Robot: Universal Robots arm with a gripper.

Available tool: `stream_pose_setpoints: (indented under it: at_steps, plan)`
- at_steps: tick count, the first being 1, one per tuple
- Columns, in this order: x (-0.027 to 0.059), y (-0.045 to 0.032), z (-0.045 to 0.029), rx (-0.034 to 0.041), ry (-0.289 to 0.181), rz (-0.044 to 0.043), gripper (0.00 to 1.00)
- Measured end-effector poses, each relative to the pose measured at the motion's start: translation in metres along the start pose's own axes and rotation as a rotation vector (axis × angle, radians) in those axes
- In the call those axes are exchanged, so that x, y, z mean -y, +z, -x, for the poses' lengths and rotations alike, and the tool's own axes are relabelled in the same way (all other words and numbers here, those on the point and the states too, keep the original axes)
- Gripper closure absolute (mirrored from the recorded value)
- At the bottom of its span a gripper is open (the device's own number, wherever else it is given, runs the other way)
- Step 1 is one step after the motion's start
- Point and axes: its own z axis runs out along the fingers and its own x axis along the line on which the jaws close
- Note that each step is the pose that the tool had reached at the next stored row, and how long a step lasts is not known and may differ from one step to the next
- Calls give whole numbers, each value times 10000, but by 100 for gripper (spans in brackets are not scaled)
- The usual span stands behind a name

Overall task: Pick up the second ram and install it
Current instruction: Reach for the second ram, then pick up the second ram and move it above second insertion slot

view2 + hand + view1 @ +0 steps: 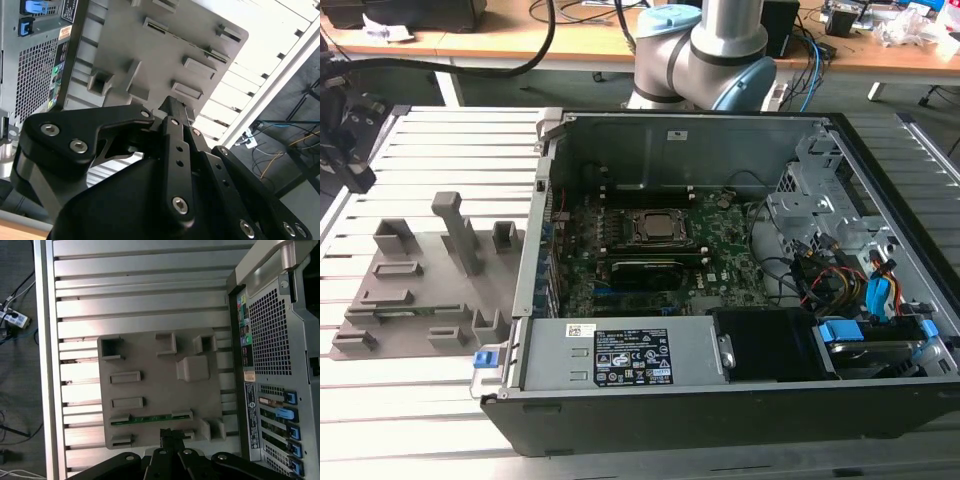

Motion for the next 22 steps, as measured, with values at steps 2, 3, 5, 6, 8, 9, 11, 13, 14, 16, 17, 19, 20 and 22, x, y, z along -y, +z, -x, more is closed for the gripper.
stream_pose_setpoints:
  at_steps: [2,3,5,6,8,9,11,13,14,16,17,19,20,22]
  plan:
    - [14,1,-2,1,0,0,89]
    - [14,1,-3,1,0,0,89]
    - [15,1,-2,1,0,0,89]
    - [16,1,-2,1,0,0,89]
    - [17,1,-2,0,0,1,89]
    - [17,1,-2,0,0,0,89]
    - [18,1,-2,1,0,0,89]
    - [19,0,-2,-4,-97,2,89]
    - [19,0,-2,-15,-321,7,89]
    - [19,1,-2,-36,-814,19,89]
    - [19,1,-2,-44,-997,24,89]
    - [19,1,-3,-70,-1576,37,89]
    - [19,1,-3,-82,-1824,43,89]
    - [19,0,-2,-94,-2081,49,89]
